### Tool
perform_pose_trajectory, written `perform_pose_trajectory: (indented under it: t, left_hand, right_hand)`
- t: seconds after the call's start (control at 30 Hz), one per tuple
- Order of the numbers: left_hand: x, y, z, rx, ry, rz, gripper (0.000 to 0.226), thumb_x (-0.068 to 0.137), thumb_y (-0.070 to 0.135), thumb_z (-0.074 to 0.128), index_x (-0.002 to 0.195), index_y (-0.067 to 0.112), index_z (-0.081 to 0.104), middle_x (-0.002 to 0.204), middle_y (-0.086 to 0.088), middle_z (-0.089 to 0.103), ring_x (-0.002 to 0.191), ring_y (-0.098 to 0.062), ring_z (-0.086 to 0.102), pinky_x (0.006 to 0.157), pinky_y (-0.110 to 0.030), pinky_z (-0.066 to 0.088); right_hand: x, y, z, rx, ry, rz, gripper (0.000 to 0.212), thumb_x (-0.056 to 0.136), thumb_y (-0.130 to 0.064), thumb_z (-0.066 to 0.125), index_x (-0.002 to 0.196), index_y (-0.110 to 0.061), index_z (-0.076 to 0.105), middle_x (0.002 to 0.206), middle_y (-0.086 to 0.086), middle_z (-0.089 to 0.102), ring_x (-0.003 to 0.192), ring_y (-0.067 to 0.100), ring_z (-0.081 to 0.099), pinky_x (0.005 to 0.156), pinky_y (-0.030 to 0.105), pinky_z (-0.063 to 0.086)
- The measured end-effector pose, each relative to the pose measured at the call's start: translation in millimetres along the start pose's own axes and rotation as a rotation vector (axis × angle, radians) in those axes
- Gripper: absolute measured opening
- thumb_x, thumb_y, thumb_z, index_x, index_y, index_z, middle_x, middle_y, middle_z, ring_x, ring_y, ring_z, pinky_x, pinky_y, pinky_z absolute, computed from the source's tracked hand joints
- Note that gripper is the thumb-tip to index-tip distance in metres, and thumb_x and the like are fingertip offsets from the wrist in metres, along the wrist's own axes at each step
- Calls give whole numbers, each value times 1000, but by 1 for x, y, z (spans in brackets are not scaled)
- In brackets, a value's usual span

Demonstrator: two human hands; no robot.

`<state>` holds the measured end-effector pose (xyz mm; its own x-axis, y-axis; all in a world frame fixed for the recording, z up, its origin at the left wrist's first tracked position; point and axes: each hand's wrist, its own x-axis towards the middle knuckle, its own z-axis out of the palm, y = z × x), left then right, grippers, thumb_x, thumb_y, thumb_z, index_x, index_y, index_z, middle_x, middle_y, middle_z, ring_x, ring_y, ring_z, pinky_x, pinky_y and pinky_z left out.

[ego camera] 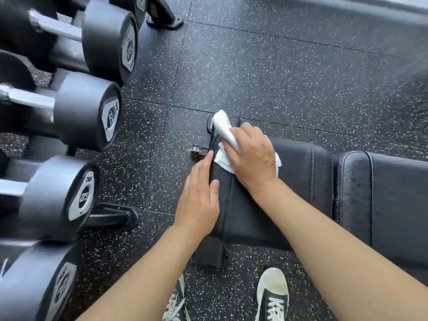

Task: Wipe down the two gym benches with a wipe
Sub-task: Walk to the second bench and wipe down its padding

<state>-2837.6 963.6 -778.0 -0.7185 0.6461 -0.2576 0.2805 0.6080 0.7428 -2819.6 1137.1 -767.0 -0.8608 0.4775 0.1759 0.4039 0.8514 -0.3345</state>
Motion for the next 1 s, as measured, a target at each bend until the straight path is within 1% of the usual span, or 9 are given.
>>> perform_pose_trajectory:
  t: [0.1,0.23,0.33,0.43,0.5,0.57,0.67,0.8,1.0]
  left_hand:
    - [-45,-18,-4,7,-69,-7,61,107,29,40,164,32,19,166,9,30,153,-16,32,125,-43,32]
    - [-89,-32,-4,-38,-119,19,74,101,20,48,166,30,16,171,15,23,159,-9,21,128,-37,24]
    - [-101,-35,-7,-11,-123,20,84,98,12,51,165,39,8,171,20,18,160,-4,15,130,-34,21]
    - [-94,-30,-11,3,-112,-11,77,97,15,51,163,34,17,167,14,28,155,-3,24,128,-38,27]
    - [-86,-25,-13,16,-103,-14,71,97,21,51,161,30,22,165,11,30,154,-7,27,128,-39,29]
    - [-78,-21,-15,39,-92,2,67,98,28,49,160,30,24,166,11,28,156,-7,24,129,-38,27]
    - [-63,-13,-17,70,-75,24,63,101,26,52,159,26,29,166,8,30,156,-11,26,129,-41,28]
    - [-39,7,-18,159,-50,53,60,101,17,55,158,17,37,167,-2,30,154,-20,28,128,-43,26]
    - [10,46,-3,432,-76,312,58,100,17,56,156,11,44,165,-12,36,156,-33,28,124,-59,27]
  right_hand:
    - [-61,-12,-7,79,-14,-135,22,96,-33,68,99,-12,69,85,4,56,75,27,50,63,44,43]
    - [-151,-9,-27,185,-226,-384,27,104,-35,59,110,-11,71,84,2,54,70,23,42,58,42,38]
    - [-143,6,-33,125,-261,-585,28,106,-34,56,108,-12,74,81,2,55,68,23,44,56,40,37]
    - [-102,11,-30,71,-225,-704,28,107,-22,50,102,-12,76,80,5,58,67,24,48,57,39,40]
    - [-63,19,-25,75,-135,-587,28,103,-20,51,103,-7,76,82,11,61,68,28,54,57,41,44]
    - [-21,28,-22,94,-53,-328,33,100,-30,57,107,-4,74,87,17,61,75,34,57,62,47,48]
    - [-3,30,-16,55,-8,-69,34,99,-38,63,112,-8,70,94,14,60,85,35,55,72,50,47]
    - [-82,28,-28,97,-31,-76,31,101,-37,62,112,-10,70,90,9,57,78,31,50,66,46,42]
    - [-214,72,-67,108,-149,-159,22,104,-30,56,123,-21,62,91,2,56,71,23,43,61,41,38]
